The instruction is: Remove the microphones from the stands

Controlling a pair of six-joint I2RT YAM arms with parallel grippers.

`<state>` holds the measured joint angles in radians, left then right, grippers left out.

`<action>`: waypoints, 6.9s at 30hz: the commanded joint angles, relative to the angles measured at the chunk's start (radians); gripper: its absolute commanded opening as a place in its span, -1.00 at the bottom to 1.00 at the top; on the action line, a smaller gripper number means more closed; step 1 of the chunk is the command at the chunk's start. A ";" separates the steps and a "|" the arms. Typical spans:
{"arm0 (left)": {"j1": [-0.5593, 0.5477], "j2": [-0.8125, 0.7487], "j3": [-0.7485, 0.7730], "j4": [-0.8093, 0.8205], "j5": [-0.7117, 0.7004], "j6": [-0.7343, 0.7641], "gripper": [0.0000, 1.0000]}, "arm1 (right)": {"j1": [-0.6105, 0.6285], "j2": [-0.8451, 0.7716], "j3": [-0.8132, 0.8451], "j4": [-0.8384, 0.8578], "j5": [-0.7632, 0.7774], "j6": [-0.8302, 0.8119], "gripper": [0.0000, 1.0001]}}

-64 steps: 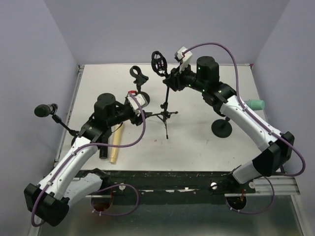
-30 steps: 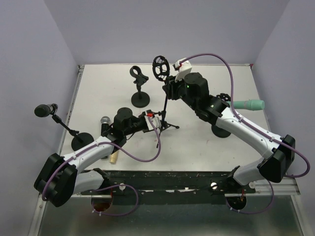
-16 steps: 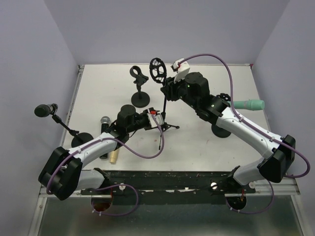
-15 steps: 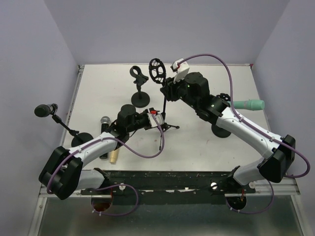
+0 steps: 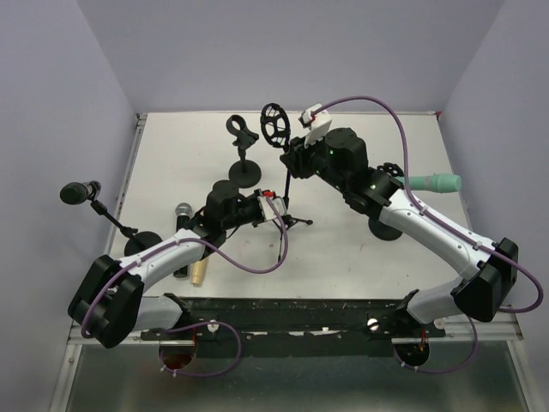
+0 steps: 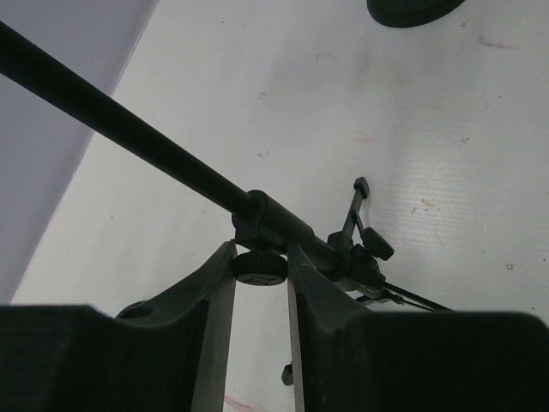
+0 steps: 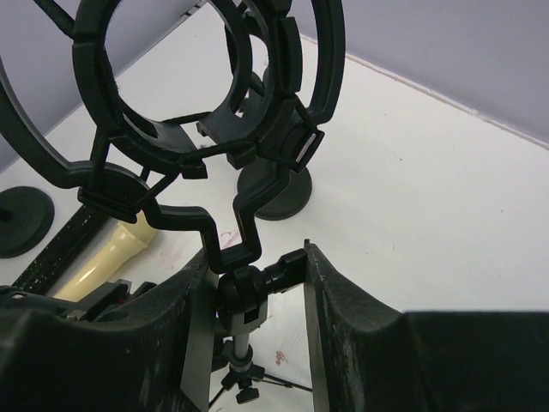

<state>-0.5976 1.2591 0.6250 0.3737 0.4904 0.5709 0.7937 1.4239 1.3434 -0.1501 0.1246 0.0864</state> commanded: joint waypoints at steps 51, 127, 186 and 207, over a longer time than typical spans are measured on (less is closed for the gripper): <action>0.041 -0.119 0.102 -0.165 -0.153 0.106 0.28 | 0.009 -0.074 -0.138 0.011 -0.074 0.018 -0.99; 0.302 0.228 0.529 -0.751 0.433 -0.636 0.18 | -0.005 -0.152 -0.188 0.026 -0.071 -0.008 -0.99; -0.034 -0.188 0.104 -0.412 -0.070 0.075 0.21 | -0.033 -0.080 -0.119 0.023 -0.091 0.038 -0.99; -0.033 -0.004 0.177 -0.512 -0.026 0.093 0.23 | -0.036 -0.071 -0.112 0.024 -0.094 0.044 -0.99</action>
<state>-0.6350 1.2316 0.8249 -0.0799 0.4820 0.6151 0.7639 1.3354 1.2171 -0.0956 0.0536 0.0895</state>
